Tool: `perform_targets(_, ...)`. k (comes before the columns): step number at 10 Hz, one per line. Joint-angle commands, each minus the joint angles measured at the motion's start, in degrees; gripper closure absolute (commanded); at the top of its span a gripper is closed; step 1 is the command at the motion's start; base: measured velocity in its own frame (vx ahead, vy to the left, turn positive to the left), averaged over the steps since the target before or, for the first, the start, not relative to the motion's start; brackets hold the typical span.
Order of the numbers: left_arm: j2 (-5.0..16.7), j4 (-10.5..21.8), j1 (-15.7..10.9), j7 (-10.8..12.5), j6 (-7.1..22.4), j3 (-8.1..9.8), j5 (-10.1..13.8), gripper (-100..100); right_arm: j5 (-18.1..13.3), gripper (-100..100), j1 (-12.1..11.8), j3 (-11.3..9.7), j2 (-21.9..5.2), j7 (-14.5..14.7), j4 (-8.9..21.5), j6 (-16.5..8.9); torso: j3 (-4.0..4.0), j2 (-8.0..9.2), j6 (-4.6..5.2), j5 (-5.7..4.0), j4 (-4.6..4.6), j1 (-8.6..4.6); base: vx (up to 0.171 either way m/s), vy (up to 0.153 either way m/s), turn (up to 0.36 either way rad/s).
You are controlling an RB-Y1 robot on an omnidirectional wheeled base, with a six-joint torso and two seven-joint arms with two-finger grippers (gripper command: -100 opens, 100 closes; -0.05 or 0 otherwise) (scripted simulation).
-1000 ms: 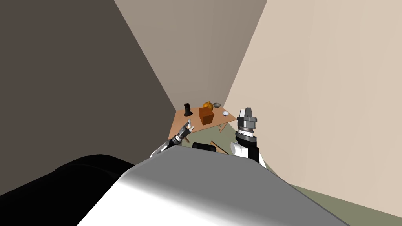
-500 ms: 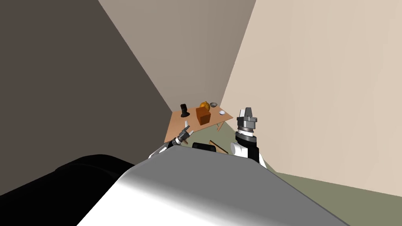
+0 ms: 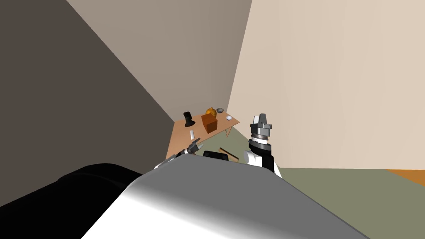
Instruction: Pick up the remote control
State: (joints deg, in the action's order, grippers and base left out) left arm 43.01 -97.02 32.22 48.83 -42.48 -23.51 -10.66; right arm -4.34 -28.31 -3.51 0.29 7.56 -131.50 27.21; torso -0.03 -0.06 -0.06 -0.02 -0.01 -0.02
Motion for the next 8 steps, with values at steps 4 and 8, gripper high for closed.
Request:
perform_targets(4,4.0,7.46,0.66,4.98,0.61,-4.17,-1.72,-100,0.0,0,0.01,-0.01,0.0,0.0,0.0,0.0,-0.01,-0.02,0.06,0.01,0.0,0.01,0.034,-0.013,-0.28)
perform_targets(8,8.21,13.05,0.73,9.6,1.82,-7.83,-3.16,-100,0.0,0,0.0,0.01,0.0,0.0,0.0,0.0,0.02,0.04,-0.02,0.01,0.01,0.02,0.028,-0.007,-0.211)
